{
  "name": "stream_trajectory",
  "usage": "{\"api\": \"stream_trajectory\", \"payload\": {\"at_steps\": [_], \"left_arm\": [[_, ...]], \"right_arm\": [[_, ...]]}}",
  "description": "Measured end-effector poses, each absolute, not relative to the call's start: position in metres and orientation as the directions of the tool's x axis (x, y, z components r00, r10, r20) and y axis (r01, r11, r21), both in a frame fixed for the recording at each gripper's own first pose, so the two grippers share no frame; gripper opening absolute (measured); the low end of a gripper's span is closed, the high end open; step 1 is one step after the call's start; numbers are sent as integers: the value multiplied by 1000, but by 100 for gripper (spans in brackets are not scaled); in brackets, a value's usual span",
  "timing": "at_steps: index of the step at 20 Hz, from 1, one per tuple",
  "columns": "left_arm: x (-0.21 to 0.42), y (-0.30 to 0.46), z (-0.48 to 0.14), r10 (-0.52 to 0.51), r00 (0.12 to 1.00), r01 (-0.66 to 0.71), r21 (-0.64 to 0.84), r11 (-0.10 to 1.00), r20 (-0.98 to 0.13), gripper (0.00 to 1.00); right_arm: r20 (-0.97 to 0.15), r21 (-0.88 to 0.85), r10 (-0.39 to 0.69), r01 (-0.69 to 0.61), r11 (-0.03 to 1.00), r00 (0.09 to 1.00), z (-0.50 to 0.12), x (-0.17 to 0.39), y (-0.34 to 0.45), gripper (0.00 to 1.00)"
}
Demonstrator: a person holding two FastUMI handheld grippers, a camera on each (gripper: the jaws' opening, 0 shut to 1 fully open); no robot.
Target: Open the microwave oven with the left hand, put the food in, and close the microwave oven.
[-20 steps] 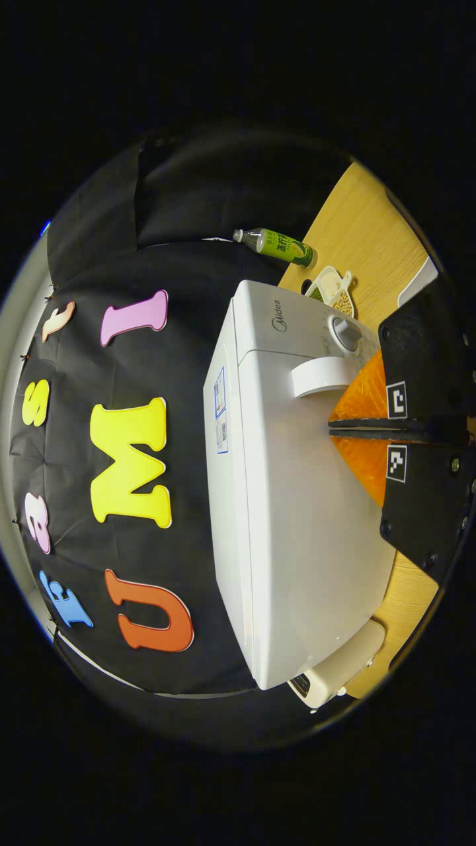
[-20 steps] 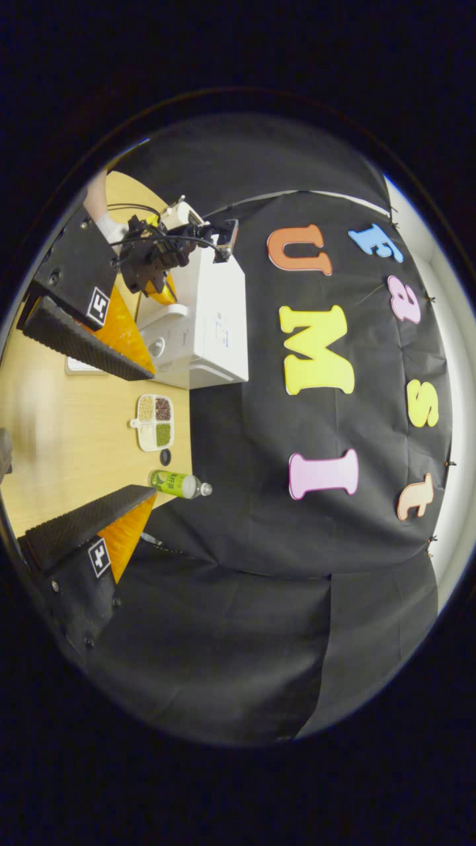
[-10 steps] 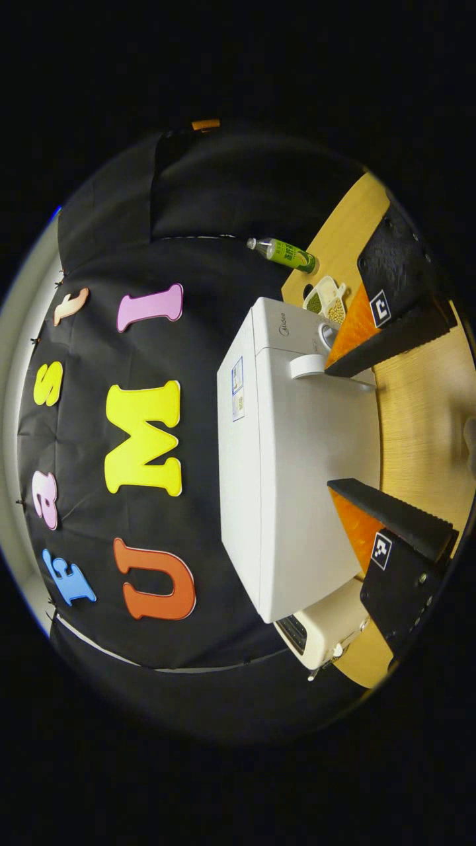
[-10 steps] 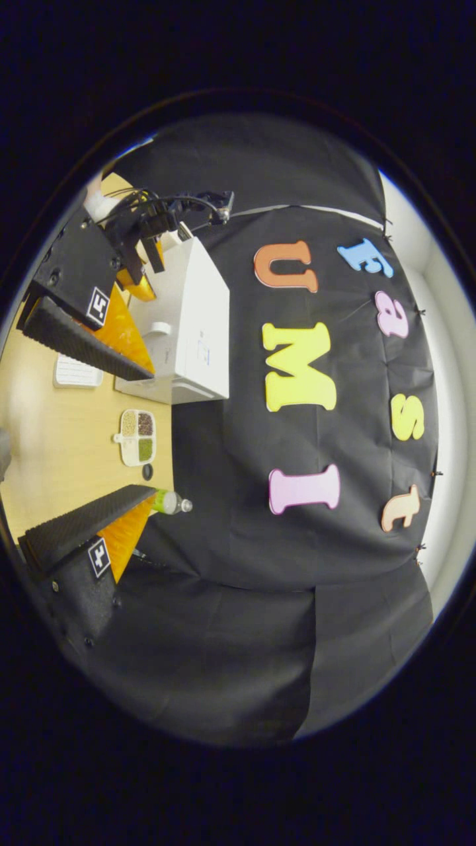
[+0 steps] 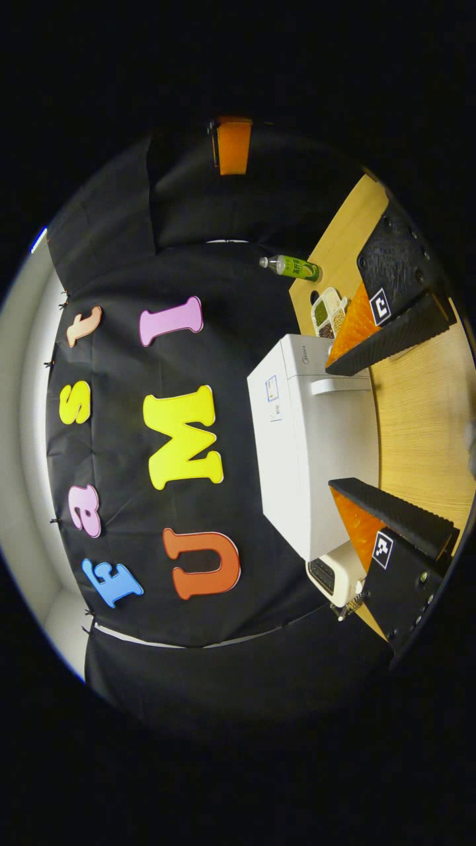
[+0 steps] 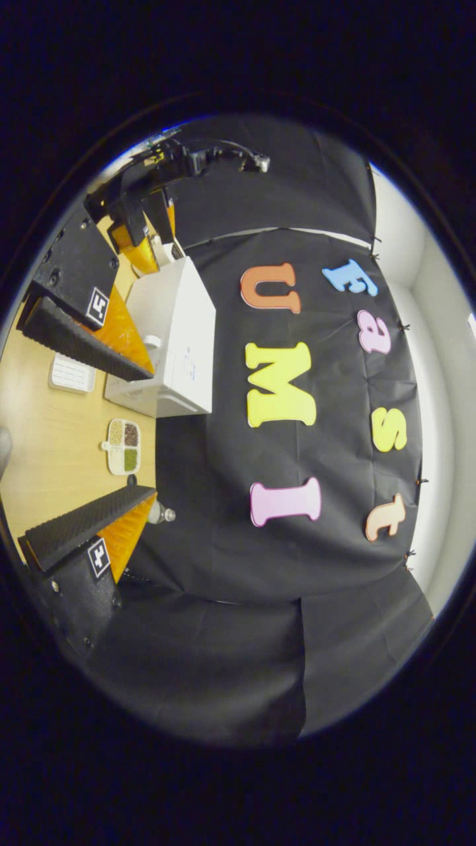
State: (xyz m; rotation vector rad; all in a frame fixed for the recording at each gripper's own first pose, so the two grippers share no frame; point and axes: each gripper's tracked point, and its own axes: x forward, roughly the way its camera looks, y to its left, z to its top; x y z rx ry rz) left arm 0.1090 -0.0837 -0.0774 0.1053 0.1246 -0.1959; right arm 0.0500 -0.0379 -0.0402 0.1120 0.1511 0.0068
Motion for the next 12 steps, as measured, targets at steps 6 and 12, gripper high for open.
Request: {"api": "stream_trajectory", "payload": {"at_steps": [6,12], "left_arm": [[57,-50,-23,-216,974,221,89,971,-60,96],[15,5,-5,-171,984,174,66,983,-40,100]], "right_arm": [[-113,96,-82,93,991,990,-19,15,-43,92],[-63,90,-114,119,989,992,11,-20,-29,100]]}}
